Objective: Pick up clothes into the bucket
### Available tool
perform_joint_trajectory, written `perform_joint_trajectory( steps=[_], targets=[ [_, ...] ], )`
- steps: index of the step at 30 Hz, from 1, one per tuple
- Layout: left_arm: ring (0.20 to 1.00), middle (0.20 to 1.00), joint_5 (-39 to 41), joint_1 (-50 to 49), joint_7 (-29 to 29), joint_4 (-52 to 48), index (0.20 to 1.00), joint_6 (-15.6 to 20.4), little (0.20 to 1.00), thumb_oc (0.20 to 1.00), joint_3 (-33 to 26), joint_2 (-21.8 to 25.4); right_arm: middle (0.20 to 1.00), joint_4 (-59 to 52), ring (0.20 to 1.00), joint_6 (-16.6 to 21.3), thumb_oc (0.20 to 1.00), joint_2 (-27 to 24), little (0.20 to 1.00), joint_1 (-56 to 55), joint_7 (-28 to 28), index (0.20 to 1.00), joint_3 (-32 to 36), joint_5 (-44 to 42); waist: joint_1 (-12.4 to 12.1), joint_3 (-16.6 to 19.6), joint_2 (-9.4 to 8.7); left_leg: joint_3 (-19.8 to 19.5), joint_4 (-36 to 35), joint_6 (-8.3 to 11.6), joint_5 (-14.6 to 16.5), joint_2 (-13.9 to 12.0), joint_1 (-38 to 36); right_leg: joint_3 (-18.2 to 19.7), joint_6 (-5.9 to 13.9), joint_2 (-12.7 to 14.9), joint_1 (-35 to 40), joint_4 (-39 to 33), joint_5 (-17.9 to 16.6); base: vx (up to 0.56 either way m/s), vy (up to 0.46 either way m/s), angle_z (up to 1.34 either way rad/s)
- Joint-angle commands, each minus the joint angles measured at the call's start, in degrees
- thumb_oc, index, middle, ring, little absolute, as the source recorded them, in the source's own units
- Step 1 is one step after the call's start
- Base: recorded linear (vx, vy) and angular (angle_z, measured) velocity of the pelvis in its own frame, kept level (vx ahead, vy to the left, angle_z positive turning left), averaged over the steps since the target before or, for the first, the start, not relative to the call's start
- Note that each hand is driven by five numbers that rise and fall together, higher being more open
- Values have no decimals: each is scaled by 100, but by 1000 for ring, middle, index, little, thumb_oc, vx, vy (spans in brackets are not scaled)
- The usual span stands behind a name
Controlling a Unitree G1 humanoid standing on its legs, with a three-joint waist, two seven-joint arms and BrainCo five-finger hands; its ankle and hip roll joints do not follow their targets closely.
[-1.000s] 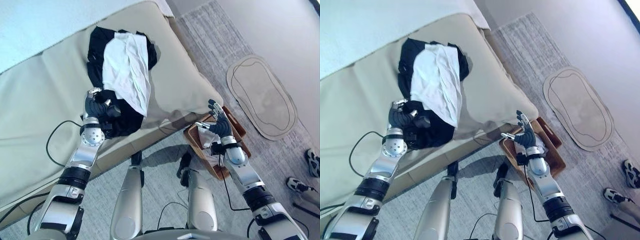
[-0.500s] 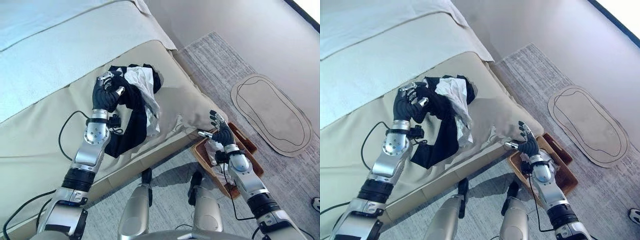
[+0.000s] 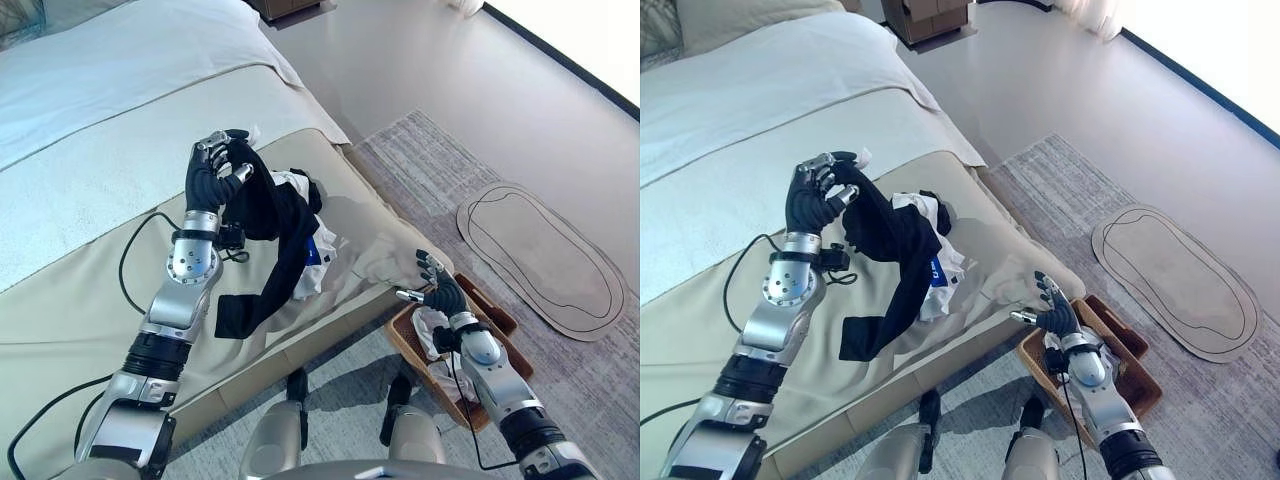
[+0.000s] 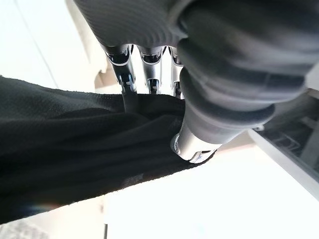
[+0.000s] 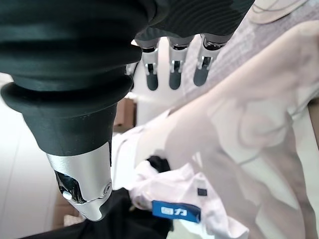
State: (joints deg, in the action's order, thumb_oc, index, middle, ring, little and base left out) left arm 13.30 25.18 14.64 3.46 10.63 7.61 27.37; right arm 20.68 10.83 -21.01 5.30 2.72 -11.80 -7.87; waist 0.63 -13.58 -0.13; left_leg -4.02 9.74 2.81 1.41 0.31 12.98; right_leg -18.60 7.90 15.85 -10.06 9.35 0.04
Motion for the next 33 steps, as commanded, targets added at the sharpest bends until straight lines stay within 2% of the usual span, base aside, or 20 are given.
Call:
perform_joint_trajectory(
  steps=[1,6,15,23,28,33],
  targets=[
    [200,200,48,897,97,-252,200,550,200,200,-55,221,1000,-99,1000,186,1000,-9,1000,62,-61,1000,-55,90,-54,517,-18,54,-200,-105,-40,-55,12,-139,385,282,167,-211,-482,75,-13,3],
    [200,200,-157,1757,276,-146,200,542,200,200,134,581,1000,-158,1000,154,1000,-62,1000,133,-159,1000,-226,205,-61,731,4,63,-335,-72,-29,-61,-224,-238,416,242,430,-344,-464,48,-16,7],
    [200,200,20,3175,427,236,200,626,200,200,696,713,1000,-275,1000,90,1000,-267,1000,633,-399,1000,-808,625,-166,1003,25,102,-502,-67,7,-46,-597,-304,459,176,800,-551,-463,56,-15,0],
    [200,200,136,4036,532,276,200,697,200,200,1078,501,1000,-103,1000,-11,1000,-232,1000,1241,-445,1000,-1254,868,-282,1136,11,91,-581,-61,30,-41,-790,-342,472,124,996,-677,-470,28,-12,1],
    [200,200,528,4651,634,462,200,776,200,200,1387,193,1000,49,1000,-83,1000,-9,1000,1964,-243,1000,-1536,984,-354,1238,42,118,-624,-69,38,-43,-894,-324,467,84,1089,-768,-492,6,-4,0],
    [200,200,695,4947,750,595,200,782,200,200,1544,-21,1000,26,1000,-144,1000,268,1000,2261,58,1000,-1431,680,-322,1301,90,164,-640,-79,43,-55,-961,-261,452,69,1109,-801,-517,9,-4,-4]
  ],
)
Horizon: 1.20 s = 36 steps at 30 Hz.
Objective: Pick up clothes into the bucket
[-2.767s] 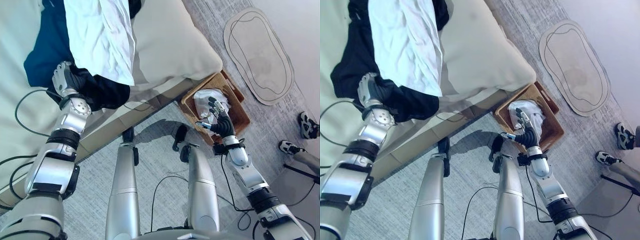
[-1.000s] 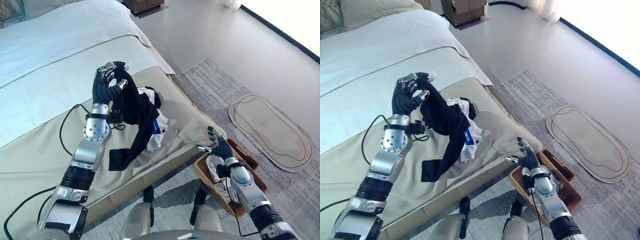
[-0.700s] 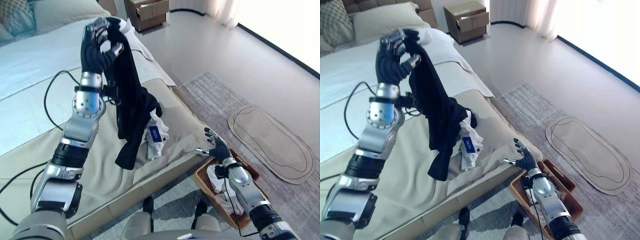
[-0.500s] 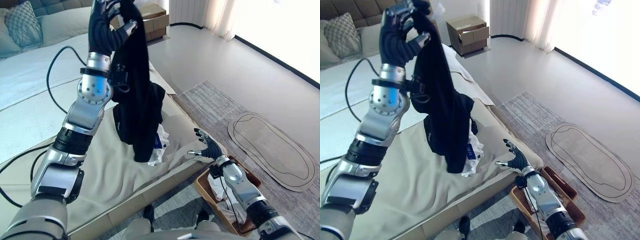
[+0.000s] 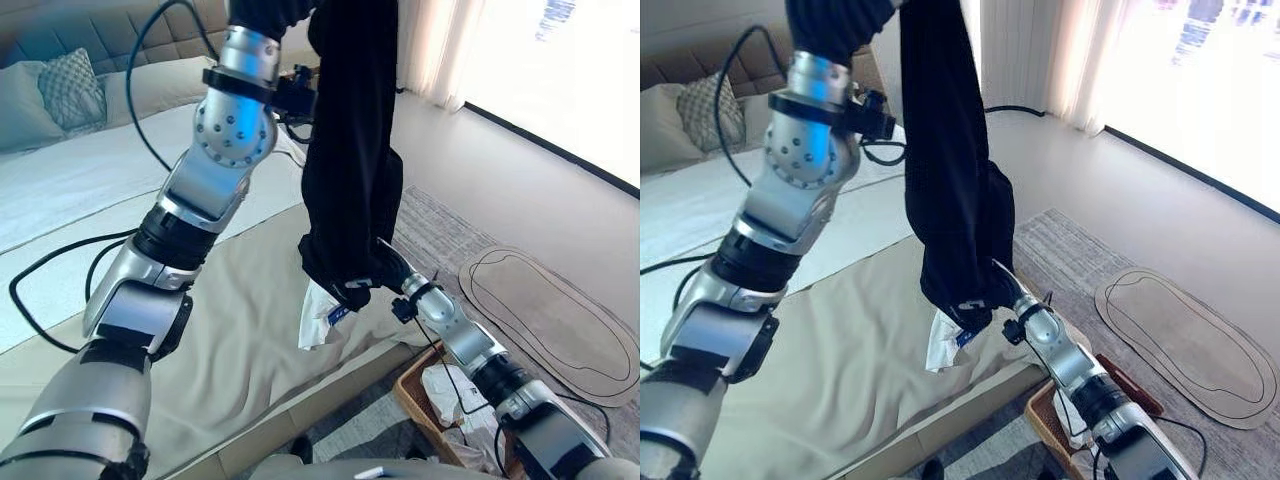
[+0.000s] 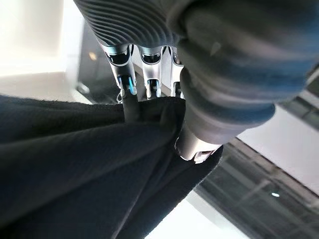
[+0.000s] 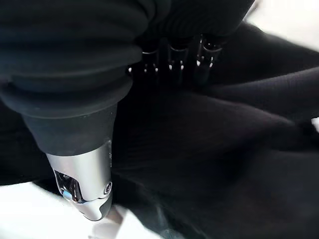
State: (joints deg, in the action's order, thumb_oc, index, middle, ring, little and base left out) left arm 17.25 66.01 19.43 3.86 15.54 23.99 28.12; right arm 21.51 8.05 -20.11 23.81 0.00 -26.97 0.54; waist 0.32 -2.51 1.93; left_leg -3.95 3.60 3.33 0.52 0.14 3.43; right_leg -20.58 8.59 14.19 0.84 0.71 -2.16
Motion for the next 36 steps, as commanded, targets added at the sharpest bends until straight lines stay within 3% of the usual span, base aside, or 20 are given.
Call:
perform_joint_trajectory(
  steps=[1,7,17,21,30,36],
  targets=[
    [200,200,322,878,294,532,200,287,200,200,-77,-91,1000,-126,1000,109,1000,252,1000,417,458,1000,193,-257,-269,203,-107,177,-35,-131,136,-42,-25,-53,383,235,26,57,-301,10,0,-6],
    [200,200,167,763,439,246,200,212,200,200,-118,-188,1000,-310,1000,79,1000,471,1000,354,1020,1000,667,-560,-134,234,-57,247,-58,-145,160,-66,-97,31,364,216,11,42,-315,8,-4,-9],
    [200,200,-102,310,370,56,200,81,200,200,-245,-444,1000,-773,1000,22,1000,106,1000,-206,1346,1000,1311,-428,31,224,-68,305,-55,-161,199,-90,-194,136,342,183,34,53,-286,5,-13,-6],
    [200,200,-192,87,402,59,200,-6,200,200,-296,-509,1000,-934,1000,-59,1000,87,1000,-323,1832,1000,1667,-67,113,231,-52,343,-35,-166,228,-104,-210,177,333,178,23,54,-279,4,-13,-10],
    [200,200,7,-278,333,-197,200,60,200,200,-336,-894,1000,-1129,1000,-110,1000,240,1000,279,1966,1000,1388,559,96,195,-58,370,13,-198,169,-82,-133,196,301,200,-42,68,-338,-23,-3,-6],
    [200,200,245,-642,58,-490,200,67,200,200,-263,-1239,1000,-840,1000,-42,1000,419,1000,901,1637,1000,737,487,-14,157,-98,332,37,-193,198,-87,-114,150,292,196,-12,39,-319,-27,-2,0]
  ],
)
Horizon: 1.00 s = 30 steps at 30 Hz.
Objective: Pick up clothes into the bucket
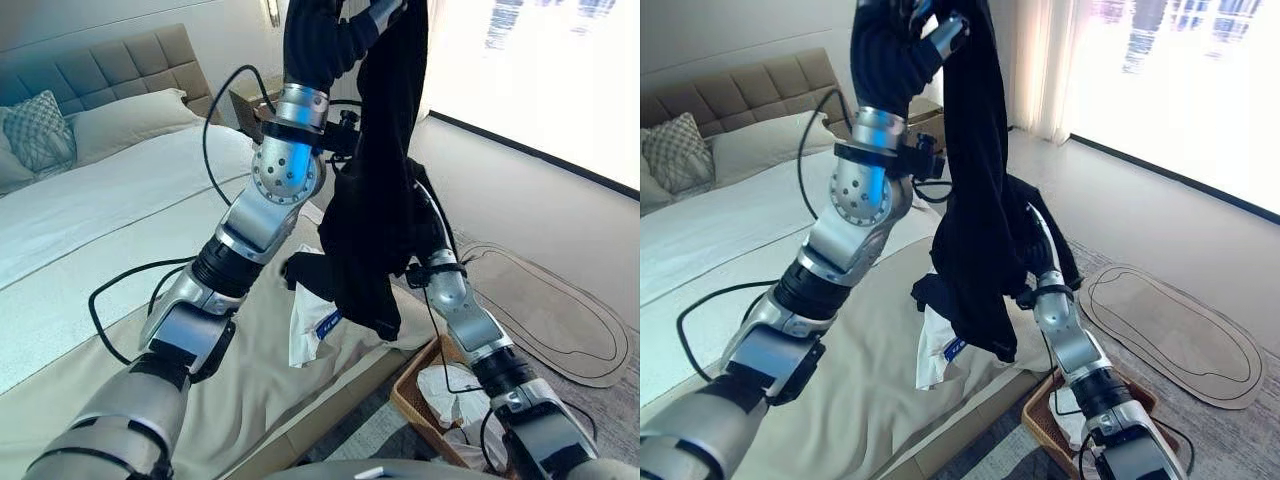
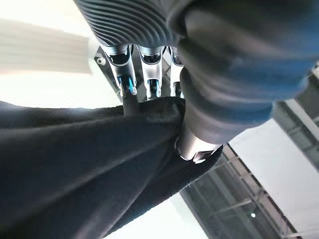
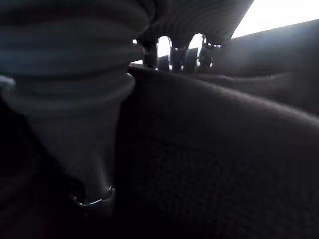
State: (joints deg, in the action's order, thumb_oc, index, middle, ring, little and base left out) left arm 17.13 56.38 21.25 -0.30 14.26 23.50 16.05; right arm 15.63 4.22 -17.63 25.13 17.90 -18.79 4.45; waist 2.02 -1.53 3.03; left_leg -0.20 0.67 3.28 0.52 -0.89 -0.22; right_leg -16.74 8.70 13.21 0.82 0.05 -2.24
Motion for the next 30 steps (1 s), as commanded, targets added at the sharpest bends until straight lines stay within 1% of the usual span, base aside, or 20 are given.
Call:
perform_joint_trajectory(
  steps=[1,2,6,11,12,13,14,17,22,27,30],
  targets=[
    [200,200,257,316,-129,-85,200,191,200,200,-220,-26,1000,-233,1000,352,1000,170,1000,785,-150,1000,-87,90,-177,47,-215,-37,341,-195,148,30,279,-235,267,309,-33,108,-354,0,0,0],
    [200,200,351,209,-282,-179,200,173,200,200,-149,-124,1000,-91,1000,385,1000,278,1000,923,-389,1000,-299,-239,-225,41,-230,-59,341,-184,187,15,263,-226,268,288,-11,100,-318,0,0,0],
    [200,200,432,89,-406,-252,200,148,200,200,-47,-259,1000,28,1000,445,1000,283,1000,1176,-569,1000,-565,-376,-258,23,-265,-65,355,-175,191,10,262,-220,255,280,14,101,-316,0,0,0],
    [200,200,435,12,-475,-202,200,144,200,200,-17,-293,1000,13,1000,536,1000,335,1000,1351,-839,1000,-798,-642,-282,10,-297,-60,385,-174,198,15,268,-233,245,281,19,111,-320,-6,-4,3],
    [200,200,440,-22,-498,-210,200,138,200,200,-25,-292,432,-19,432,558,432,345,432,1370,-959,432,-871,-730,-288,6,-301,-64,390,-175,200,18,265,-235,243,282,20,113,-321,0,0,0],
    [200,200,441,-34,-512,-212,200,150,200,200,-27,-284,200,-29,200,562,200,333,200,1413,-1130,200,-1001,-829,-302,3,-318,-70,397,-174,205,15,268,-235,241,281,21,113,-321,0,0,0],
    [200,200,441,-36,-513,-213,200,150,200,200,-31,-283,200,-25,200,565,200,332,200,1416,-1134,200,-1004,-834,-300,2,-316,-70,398,-174,205,15,268,-235,241,281,22,113,-321,0,0,0],
    [200,200,384,-57,-562,-219,200,147,200,200,-59,-244,200,-12,200,586,200,267,200,1378,-1448,200,-1180,-1079,-322,6,-326,-70,408,-164,205,13,270,-252,234,281,40,114,-309,0,0,0],
    [200,200,353,-7,-513,-148,200,179,200,200,-111,-200,200,87,200,580,200,199,200,1233,-1494,200,-1129,-1332,-319,17,-326,-67,401,-159,208,13,251,-269,233,270,74,105,-304,0,-2,3],
    [200,200,249,-7,-401,-40,200,203,200,200,-249,-112,200,140,200,626,200,83,200,926,-1354,200,-815,-1478,-279,35,-314,-43,377,-150,207,4,222,-273,226,253,79,98,-298,0,0,0],
    [200,200,201,-74,-360,-45,200,201,200,200,-372,10,200,73,200,659,200,-11,200,607,-1246,200,-489,-1578,-220,32,-306,-29,361,-149,207,-9,212,-262,232,249,66,105,-293,0,0,0]
  ],
)
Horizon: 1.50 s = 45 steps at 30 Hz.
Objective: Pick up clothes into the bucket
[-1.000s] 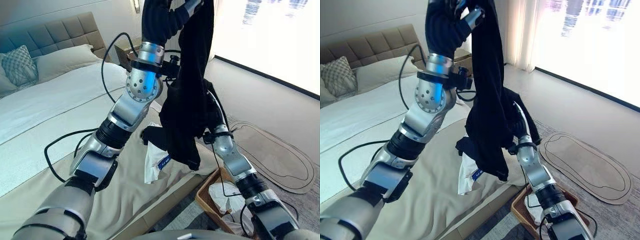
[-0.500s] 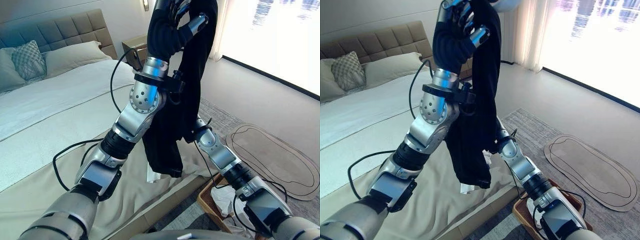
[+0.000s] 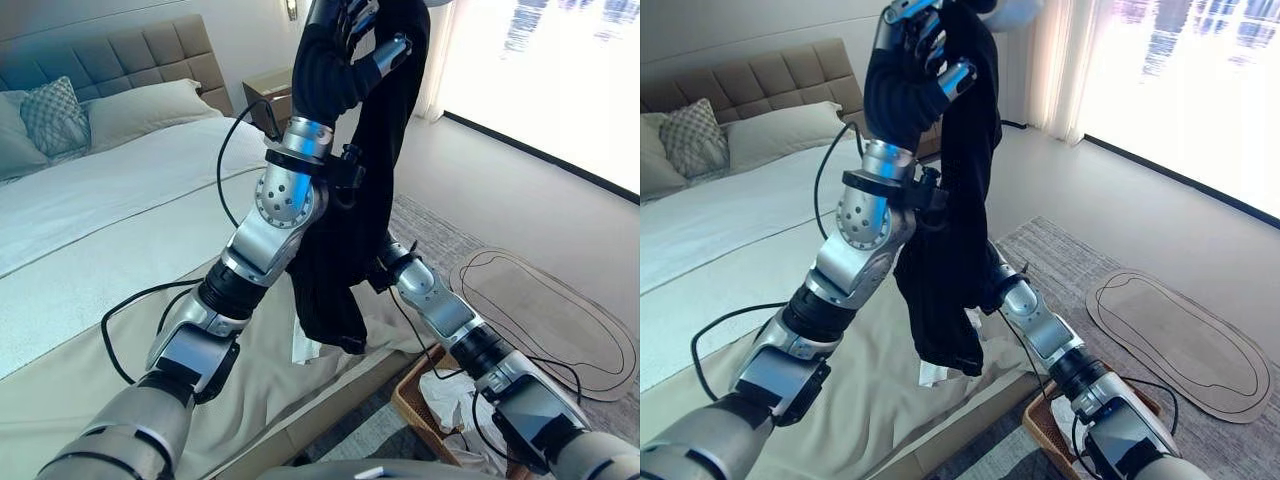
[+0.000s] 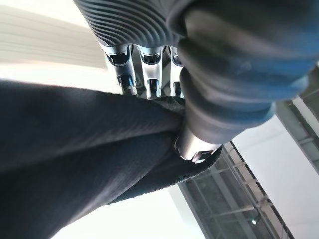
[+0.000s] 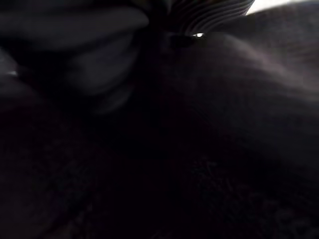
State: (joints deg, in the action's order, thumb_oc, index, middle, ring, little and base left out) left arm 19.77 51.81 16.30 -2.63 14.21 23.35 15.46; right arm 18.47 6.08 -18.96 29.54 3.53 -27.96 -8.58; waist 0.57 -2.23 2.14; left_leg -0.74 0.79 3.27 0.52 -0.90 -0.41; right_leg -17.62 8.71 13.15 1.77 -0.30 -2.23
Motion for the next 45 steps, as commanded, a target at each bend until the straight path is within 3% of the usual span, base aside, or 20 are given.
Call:
perform_joint_trajectory(
  steps=[1,9,15,25,27,28,36,45],
  targets=[
    [200,200,-71,335,141,181,200,208,200,200,-395,102,200,-255,200,498,200,108,200,62,219,200,530,-361,-59,95,-216,29,353,-149,206,-11,235,-168,230,254,-35,143,-293,0,0,0],
    [200,200,-20,-509,55,52,200,271,200,200,-733,299,200,-651,200,715,200,70,200,-597,260,200,1196,-898,14,59,-238,60,338,-148,216,-34,208,-121,215,250,-58,156,-296,-1,-1,-1],
    [200,200,269,-1552,-48,257,200,368,200,200,-968,348,200,-1023,200,1113,200,188,200,-904,440,200,1868,-1581,67,33,-273,117,337,-142,234,-55,189,-57,207,240,-86,166,-293,5,-7,-7],
    [200,200,381,-2580,-591,1252,200,60,200,200,-439,80,200,-1614,200,1483,200,206,200,-850,780,200,2559,-1884,107,26,-334,145,336,-136,255,-75,177,-22,203,228,-93,175,-278,-1,-4,-3],
    [849,849,453,-2792,-806,1759,849,-60,849,849,-294,22,200,-1648,200,1577,200,130,200,-721,885,200,2744,-2030,153,28,-353,168,326,-135,265,-76,157,0,200,215,-107,181,-278,0,0,0],
    [1000,1000,455,-2842,-831,1900,1000,-81,1000,1000,-259,8,200,-1687,200,1602,200,105,200,-682,941,200,2798,-2053,152,32,-359,177,322,-134,265,-82,153,11,200,211,-111,182,-280,7,-7,-4],
    [1000,1000,487,-3315,-1148,2519,1000,-275,1000,1000,-187,-115,200,-1652,200,1761,200,-527,200,-445,1323,200,3493,-2040,200,77,-416,229,323,-128,303,-114,127,89,207,171,-139,188,-286,3,-4,-3],
    [1000,1000,383,-3901,-1151,2958,1000,-298,1000,1000,-439,-155,200,-1262,200,2085,200,-1340,200,-566,1584,200,4372,-2658,257,72,-543,287,341,-112,265,-139,167,168,192,126,-232,196,-321,-17,-4,-6]
  ],
)
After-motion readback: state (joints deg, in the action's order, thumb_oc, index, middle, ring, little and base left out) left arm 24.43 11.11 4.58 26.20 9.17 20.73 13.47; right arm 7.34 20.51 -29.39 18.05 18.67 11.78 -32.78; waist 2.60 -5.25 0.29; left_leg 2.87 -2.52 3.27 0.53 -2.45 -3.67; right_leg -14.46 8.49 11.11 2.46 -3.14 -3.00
